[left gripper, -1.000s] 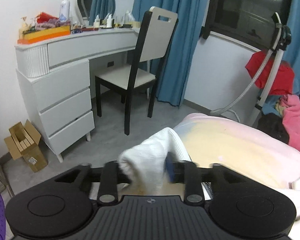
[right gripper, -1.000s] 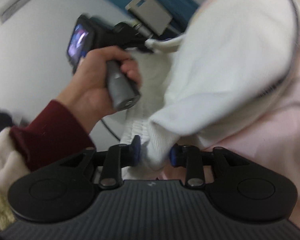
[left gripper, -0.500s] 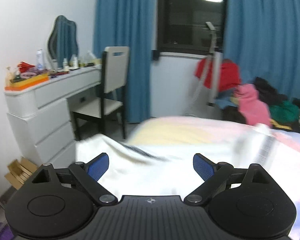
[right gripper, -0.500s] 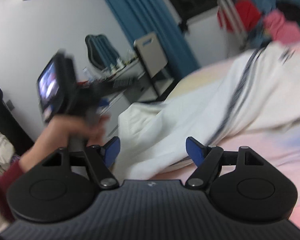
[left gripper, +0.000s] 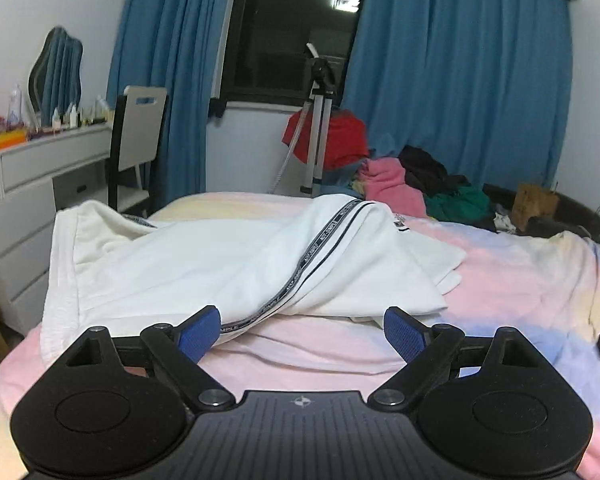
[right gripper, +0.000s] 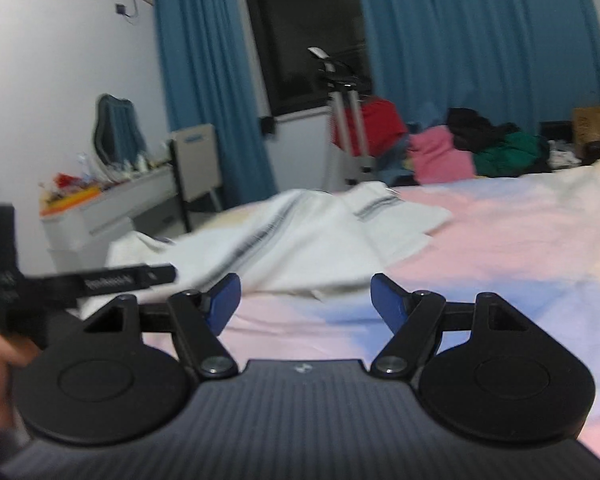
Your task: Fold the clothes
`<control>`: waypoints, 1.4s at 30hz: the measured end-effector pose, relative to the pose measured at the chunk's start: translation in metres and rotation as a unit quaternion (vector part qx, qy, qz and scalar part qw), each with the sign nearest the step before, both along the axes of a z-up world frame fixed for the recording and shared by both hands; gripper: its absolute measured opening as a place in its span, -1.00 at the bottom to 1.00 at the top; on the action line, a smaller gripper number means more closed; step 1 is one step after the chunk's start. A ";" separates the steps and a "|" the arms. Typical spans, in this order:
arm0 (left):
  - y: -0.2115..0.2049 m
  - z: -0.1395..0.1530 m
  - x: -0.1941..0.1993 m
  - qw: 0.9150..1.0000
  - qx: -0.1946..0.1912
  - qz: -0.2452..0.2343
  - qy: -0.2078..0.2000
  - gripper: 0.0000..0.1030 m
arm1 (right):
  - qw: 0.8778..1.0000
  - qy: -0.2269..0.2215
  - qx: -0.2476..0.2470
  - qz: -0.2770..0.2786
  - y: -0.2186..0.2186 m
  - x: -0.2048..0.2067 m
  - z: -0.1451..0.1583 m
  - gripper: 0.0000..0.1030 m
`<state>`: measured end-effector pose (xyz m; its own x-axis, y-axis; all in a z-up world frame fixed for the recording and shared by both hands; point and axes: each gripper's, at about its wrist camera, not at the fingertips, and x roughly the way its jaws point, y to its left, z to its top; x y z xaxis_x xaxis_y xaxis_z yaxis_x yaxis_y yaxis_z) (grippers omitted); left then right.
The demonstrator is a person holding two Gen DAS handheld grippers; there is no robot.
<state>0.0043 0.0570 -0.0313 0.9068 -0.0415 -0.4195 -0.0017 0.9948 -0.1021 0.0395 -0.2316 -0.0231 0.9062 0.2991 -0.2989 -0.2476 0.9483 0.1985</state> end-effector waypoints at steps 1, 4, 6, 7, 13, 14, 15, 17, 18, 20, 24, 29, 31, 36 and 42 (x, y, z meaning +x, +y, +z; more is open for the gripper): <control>-0.004 -0.001 -0.003 1.000 0.004 -0.001 -0.002 0.76 | 1.000 -0.009 0.001 -0.008 -0.004 -0.005 -0.001 0.45; 0.000 -0.004 -0.008 1.000 -0.010 -0.008 0.000 0.76 | 0.999 -0.024 0.021 -0.021 -0.011 -0.007 0.001 0.45; 0.002 -0.008 -0.010 1.000 -0.006 -0.003 -0.001 0.76 | 0.999 -0.027 0.030 -0.028 -0.013 -0.007 0.001 0.45; 0.004 -0.009 -0.009 1.000 -0.003 0.001 0.000 0.76 | 0.999 -0.025 0.028 -0.032 -0.013 -0.006 -0.001 0.45; -0.001 -0.017 0.011 1.000 -0.001 -0.010 0.006 0.78 | 0.998 -0.013 0.026 -0.054 -0.014 -0.003 -0.006 0.45; -0.007 -0.020 0.027 1.000 0.021 -0.011 0.010 0.78 | 0.998 -0.004 0.027 -0.060 -0.015 -0.002 -0.007 0.45; -0.014 -0.024 0.042 0.999 0.043 -0.012 0.015 0.78 | 0.997 0.006 0.026 -0.067 -0.015 0.000 -0.008 0.45; -0.025 -0.029 0.073 0.997 0.074 -0.012 0.021 0.75 | 0.996 0.024 0.021 -0.081 -0.017 0.005 -0.013 0.45; -0.028 -0.031 0.089 0.996 0.084 -0.012 0.023 0.75 | 0.995 0.033 0.017 -0.087 -0.018 0.008 -0.016 0.45; -0.030 -0.032 0.120 0.996 0.079 -0.003 0.029 0.75 | 0.994 0.051 0.007 -0.101 -0.020 0.014 -0.023 0.45; -0.018 -0.026 0.181 0.999 0.024 0.030 0.033 0.76 | 0.988 0.086 0.014 -0.126 -0.028 0.031 -0.034 0.45; -0.010 -0.002 0.259 0.998 0.001 0.055 0.015 0.76 | 0.980 0.124 0.096 -0.124 -0.043 0.068 -0.049 0.45; -0.007 0.005 0.290 0.999 -0.020 0.047 0.011 0.76 | 0.977 0.129 0.111 -0.125 -0.046 0.086 -0.054 0.45; -0.008 -0.005 0.358 0.995 -0.079 0.021 0.053 0.55 | 0.972 0.143 0.122 -0.143 -0.057 0.119 -0.074 0.44; -0.032 -0.013 0.378 0.997 -0.019 0.003 0.069 -0.62 | 0.962 0.163 0.149 -0.162 -0.069 0.132 -0.092 0.46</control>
